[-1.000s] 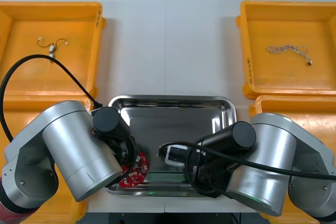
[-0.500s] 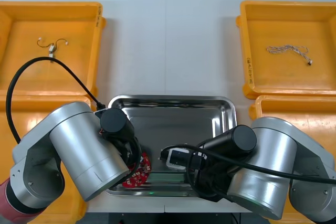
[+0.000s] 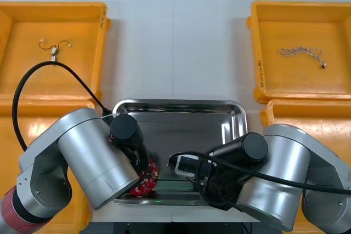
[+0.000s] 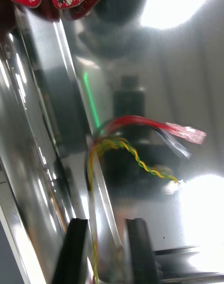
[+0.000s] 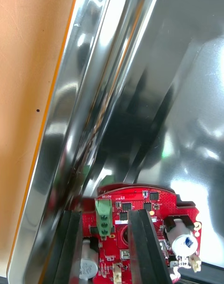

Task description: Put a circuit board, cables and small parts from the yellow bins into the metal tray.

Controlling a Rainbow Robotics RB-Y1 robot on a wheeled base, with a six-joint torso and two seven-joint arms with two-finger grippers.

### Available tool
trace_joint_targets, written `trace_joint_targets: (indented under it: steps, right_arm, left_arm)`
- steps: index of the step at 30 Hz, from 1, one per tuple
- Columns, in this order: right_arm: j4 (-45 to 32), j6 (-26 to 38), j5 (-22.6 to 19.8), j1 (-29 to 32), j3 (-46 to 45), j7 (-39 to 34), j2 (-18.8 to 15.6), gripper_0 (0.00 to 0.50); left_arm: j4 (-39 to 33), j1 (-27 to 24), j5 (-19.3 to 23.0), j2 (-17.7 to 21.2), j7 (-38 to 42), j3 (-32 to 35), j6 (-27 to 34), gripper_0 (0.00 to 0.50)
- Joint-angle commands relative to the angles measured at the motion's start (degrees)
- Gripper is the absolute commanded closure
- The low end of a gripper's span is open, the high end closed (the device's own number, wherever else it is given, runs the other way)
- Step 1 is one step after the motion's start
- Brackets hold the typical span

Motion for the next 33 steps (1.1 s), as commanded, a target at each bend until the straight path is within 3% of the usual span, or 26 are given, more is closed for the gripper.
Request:
trace_joint_targets:
  steps: [1,3,13,22,27,33]
  right_arm:
    - [-0.9,-0.55,1.82,0.72,1.04,-1.14,1.38,0.035]
    - [-1.16,-0.55,2.08,0.72,1.04,-1.23,1.38,0.0]
    - [-2.4,2.88,0.67,-0.86,-2.57,-1.14,1.3,0.0]
    - [-4.86,13.56,-9.26,-4.99,-13.46,-1.32,1.38,0.0]
    - [-5.56,13.56,-14.71,-7.72,-19.62,-1.85,1.3,0.0]
    - [-6.09,13.56,-20.42,-11.5,-27.09,-3.08,1.12,0.0]
  left_arm:
    - [-0.66,-0.08,-0.73,-1.66,-4.48,-1.24,0.35,0.21]
    - [-0.84,-0.34,-0.73,-1.66,-4.48,-1.15,0.35,0.21]
    - [-3.39,-1.31,-0.73,-1.39,-4.4,-0.36,0.35,0.211]
    - [-7.61,-1.83,-0.02,0.01,-4.57,2.36,0.35,0.203]
    - [-9.19,-3.06,1.47,1.51,-4.22,4.21,0.35,0.194]
    - [-9.28,-6.4,6.74,3.97,-3.52,7.55,0.35,0.181]
